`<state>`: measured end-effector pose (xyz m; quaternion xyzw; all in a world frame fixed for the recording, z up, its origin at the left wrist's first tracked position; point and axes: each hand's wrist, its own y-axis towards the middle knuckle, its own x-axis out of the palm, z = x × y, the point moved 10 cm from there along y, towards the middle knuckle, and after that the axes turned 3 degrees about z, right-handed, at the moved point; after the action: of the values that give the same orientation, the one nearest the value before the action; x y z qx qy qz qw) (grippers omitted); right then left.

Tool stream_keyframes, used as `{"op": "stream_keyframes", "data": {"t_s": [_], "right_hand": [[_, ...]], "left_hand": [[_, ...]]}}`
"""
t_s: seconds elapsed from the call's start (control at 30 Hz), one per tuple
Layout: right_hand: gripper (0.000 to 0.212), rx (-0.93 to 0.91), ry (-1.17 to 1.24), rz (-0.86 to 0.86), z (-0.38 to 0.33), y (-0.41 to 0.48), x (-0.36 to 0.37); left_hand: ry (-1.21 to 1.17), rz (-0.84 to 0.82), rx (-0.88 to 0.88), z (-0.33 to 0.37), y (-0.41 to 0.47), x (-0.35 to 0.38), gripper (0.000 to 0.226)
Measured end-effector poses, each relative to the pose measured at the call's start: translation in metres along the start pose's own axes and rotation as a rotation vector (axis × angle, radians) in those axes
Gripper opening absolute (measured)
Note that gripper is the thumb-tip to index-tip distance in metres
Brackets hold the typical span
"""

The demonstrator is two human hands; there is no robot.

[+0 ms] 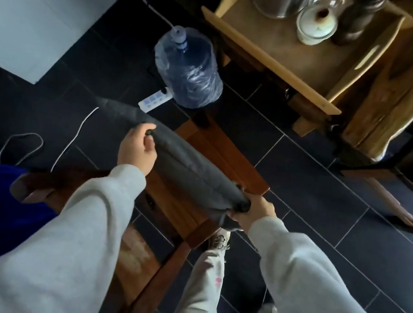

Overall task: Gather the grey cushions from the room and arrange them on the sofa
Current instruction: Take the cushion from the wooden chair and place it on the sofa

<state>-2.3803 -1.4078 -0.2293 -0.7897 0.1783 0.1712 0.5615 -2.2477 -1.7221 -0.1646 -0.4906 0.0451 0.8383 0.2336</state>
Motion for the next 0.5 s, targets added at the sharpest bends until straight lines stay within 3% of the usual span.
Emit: {"op": "stream_keyframes", "data": {"t_s": [0.07, 0.17, 0.3, 0.4, 0.5], "right_hand": [[0.054, -0.061, 0.024, -0.004, -0.010, -0.008, -0.017], [0.046, -0.121, 0.034, 0.014, -0.005, -0.034, -0.054], [0.026, -0.096, 0.034, -0.006, 0.052, -0.095, -0.107], [0.031, -0.065, 0.029, 0.016, 0.108, -0.166, -0.143], [0.044, -0.012, 0.032, 0.045, 0.174, -0.237, -0.167]], "left_hand": [[-0.022, 0.024, -0.023, -0.005, 0.002, -0.004, 0.034], [-0.041, 0.078, 0.100, 0.022, -0.001, -0.013, 0.034], [-0.155, 0.017, 0.019, 0.057, -0.005, -0.007, 0.064], [-0.424, -0.053, 0.014, 0.108, -0.023, 0.001, 0.060], [-0.498, -0.215, 0.078, 0.171, -0.064, 0.025, 0.055]]}}
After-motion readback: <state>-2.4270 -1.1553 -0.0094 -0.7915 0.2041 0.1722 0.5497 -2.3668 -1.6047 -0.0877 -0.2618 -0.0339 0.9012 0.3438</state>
